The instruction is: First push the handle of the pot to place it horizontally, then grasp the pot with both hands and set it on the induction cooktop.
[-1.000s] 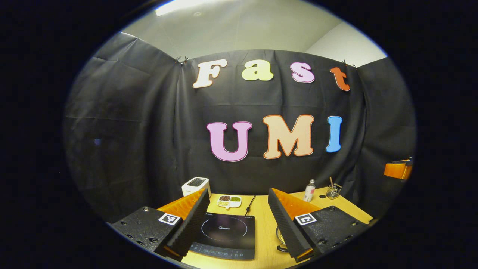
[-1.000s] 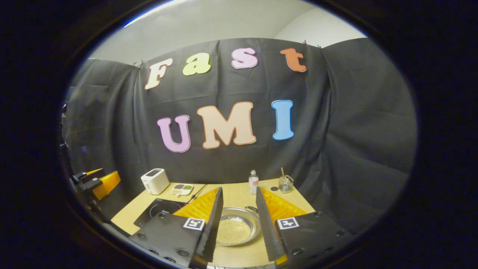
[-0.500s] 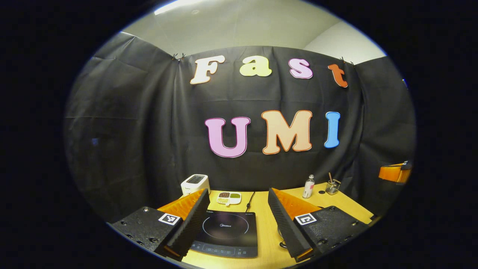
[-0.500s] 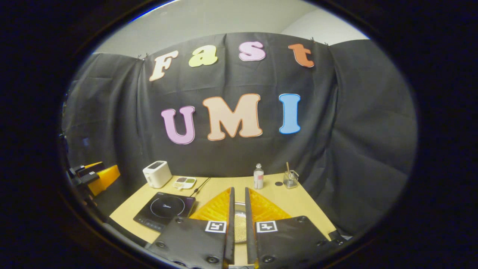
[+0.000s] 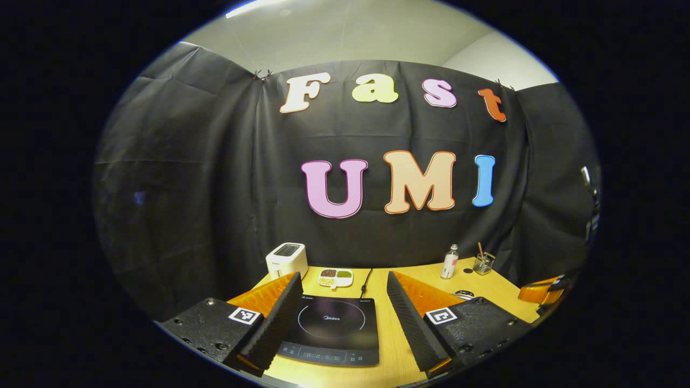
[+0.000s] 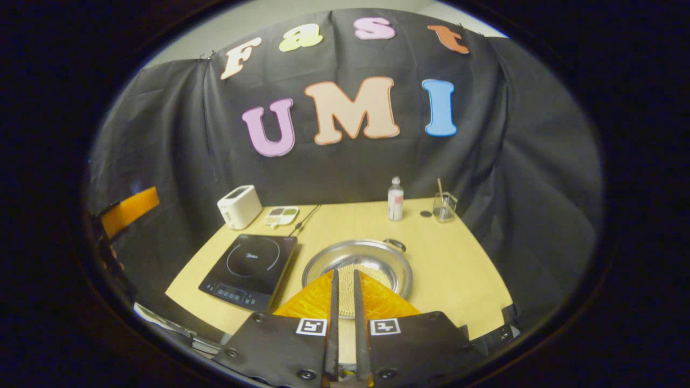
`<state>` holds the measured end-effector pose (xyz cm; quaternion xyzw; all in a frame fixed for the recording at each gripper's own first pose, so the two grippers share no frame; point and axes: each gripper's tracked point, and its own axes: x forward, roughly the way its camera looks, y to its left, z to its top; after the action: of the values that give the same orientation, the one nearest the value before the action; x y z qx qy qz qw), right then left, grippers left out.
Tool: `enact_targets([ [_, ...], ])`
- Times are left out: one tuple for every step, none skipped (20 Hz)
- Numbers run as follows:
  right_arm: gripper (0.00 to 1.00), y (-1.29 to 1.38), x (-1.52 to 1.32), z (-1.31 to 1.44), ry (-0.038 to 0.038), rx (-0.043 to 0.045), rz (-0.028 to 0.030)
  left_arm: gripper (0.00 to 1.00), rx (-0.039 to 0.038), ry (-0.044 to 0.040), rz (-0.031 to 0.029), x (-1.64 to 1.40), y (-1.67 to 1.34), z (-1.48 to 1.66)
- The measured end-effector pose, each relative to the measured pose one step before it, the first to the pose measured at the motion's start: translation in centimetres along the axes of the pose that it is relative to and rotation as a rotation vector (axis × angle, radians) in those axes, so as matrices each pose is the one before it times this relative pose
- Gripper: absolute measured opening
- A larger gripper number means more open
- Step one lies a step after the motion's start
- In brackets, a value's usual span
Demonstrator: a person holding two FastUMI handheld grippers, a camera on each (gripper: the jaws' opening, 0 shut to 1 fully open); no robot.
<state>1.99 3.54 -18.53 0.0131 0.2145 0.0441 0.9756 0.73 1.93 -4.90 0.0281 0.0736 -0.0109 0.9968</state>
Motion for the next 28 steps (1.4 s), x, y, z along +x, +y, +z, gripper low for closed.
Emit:
enact_targets([
  [0.10,0.247,0.532,-1.345,0.03423,0.00078,0.00713,0.92,-0.00016,0.00751,0.00256,0.011,0.260,-0.241],
  [0.07,0.195,0.564,-1.258,0.03490,-0.00327,0.00655,0.92,0.00007,0.00617,0.00378,0.020,0.261,-0.272],
  [0.04,0.227,0.598,-1.379,0.03337,-0.00621,0.00561,0.92,-0.00085,0.00439,0.00411,-0.017,0.272,-0.081],
  [0.01,0.165,0.602,-1.034,0.03424,-0.00657,0.00178,0.96,-0.00162,0.00525,0.00364,0.041,0.263,-0.313],
  [0.01,0.182,0.648,-1.136,0.03049,-0.00729,0.00403,0.96,-0.00184,0.00543,0.00401,0.135,0.263,-0.165],
  [0.01,0.219,0.663,-0.950,0.02864,-0.00858,-0.00013,0.96,-0.00225,0.00371,0.00212,-0.010,0.254,-0.246],
  [0.00,0.174,0.575,-0.889,0.02717,-0.00706,0.00309,0.99,-0.00217,0.00482,0.00231,0.038,0.244,-0.188],
  [0.10,0.238,0.604,-0.675,0.02691,-0.00479,0.00336,0.99,-0.00203,0.00497,0.00296,0.027,0.353,-0.312],
  [0.10,0.421,0.779,-0.763,0.02562,-0.00526,0.00371,0.99,-0.00164,0.00782,0.00365,0.051,0.261,-0.326],
  [0.10,0.330,0.630,-0.761,0.02869,-0.00490,0.00437,0.96,-0.00178,0.00752,0.00345,0.025,0.312,-0.408],
  [0.10,0.290,0.588,-0.780,0.02783,-0.00500,0.00480,0.96,-0.00167,0.00852,0.00407,0.117,0.338,-0.299],
  [0.10,0.300,0.609,-0.555,0.02465,-0.00435,0.00664,0.96,-0.00164,0.00873,0.00380,0.040,0.278,-0.376],
  [0.10,0.319,0.805,-0.460,0.02184,-0.00547,0.00542,0.99,-0.00137,0.00746,0.00453,0.123,0.270,-0.258],
  [0.10,0.259,0.732,-0.501,0.02286,-0.00801,0.00408,0.96,-0.00024,0.00749,0.00543,0.030,0.388,-0.336],
  [0.10,0.225,0.808,-0.681,0.02510,-0.01127,0.00154,0.96,-0.00011,0.00551,0.00615,0.187,0.295,-0.198],
  [0.10,0.073,0.854,-0.569,0.02822,-0.01294,-0.00291,0.93,-0.00047,0.00644,0.00555,0.135,0.254,-0.193],
  [0.10,-0.028,0.935,-0.607,0.02965,-0.00944,-0.00185,0.93,-0.00077,0.00720,0.00528,0.183,0.226,-0.224],
  [0.10,0.037,0.863,-0.415,0.02377,-0.00663,-0.00099,0.93,-0.00080,0.00598,0.00515,0.111,0.241,-0.282],
  [0.10,-0.056,0.825,-0.501,0.02283,-0.00484,-0.00477,0.96,-0.00051,0.00355,0.00496,0.156,0.187,-0.092],
  [0.10,-0.110,0.724,-0.295,0.02386,-0.00024,-0.00940,0.96,0.00024,0.00344,0.00500,0.097,0.184,-0.188],
  [0.10,0.005,0.588,-0.274,0.01649,0.00306,-0.00318,0.96,0.00057,0.00414,0.00379,0.138,0.171,-0.086],
  [0.10,-0.003,0.588,0.043,0.01186,0.00510,-0.00411,0.93,0.00185,0.00586,0.00430,0.148,0.122,-0.227],
  [0.10,-0.048,0.386,0.031,0.00806,0.00487,-0.00323,0.96,0.00211,0.00284,0.00190,0.161,0.105,-0.054],
  [0.10,0.025,0.357,0.257,0.00620,0.00214,-0.00238,0.96,0.00213,0.00194,0.00224,0.079,0.149,-0.027],
  [0.10,-0.059,0.330,0.189,0.00358,0.00339,-0.00575,0.96,0.00186,0.00241,0.00347,0.138,0.128,-0.032],
  [0.10,0.046,0.289,0.332,0.00305,0.00805,0.00118,0.96,0.00014,0.00382,0.00241,0.083,0.116,-0.140],
  [0.10,0.287,0.446,0.280,0.00462,0.01243,0.00251,0.96,-0.00114,0.00416,-0.00043,0.160,0.061,-0.049],
  [0.10,0.338,0.256,0.336,0.00511,0.01534,0.00245,0.96,-0.00046,0.00470,-0.00150,-0.068,0.018,-0.183],
])
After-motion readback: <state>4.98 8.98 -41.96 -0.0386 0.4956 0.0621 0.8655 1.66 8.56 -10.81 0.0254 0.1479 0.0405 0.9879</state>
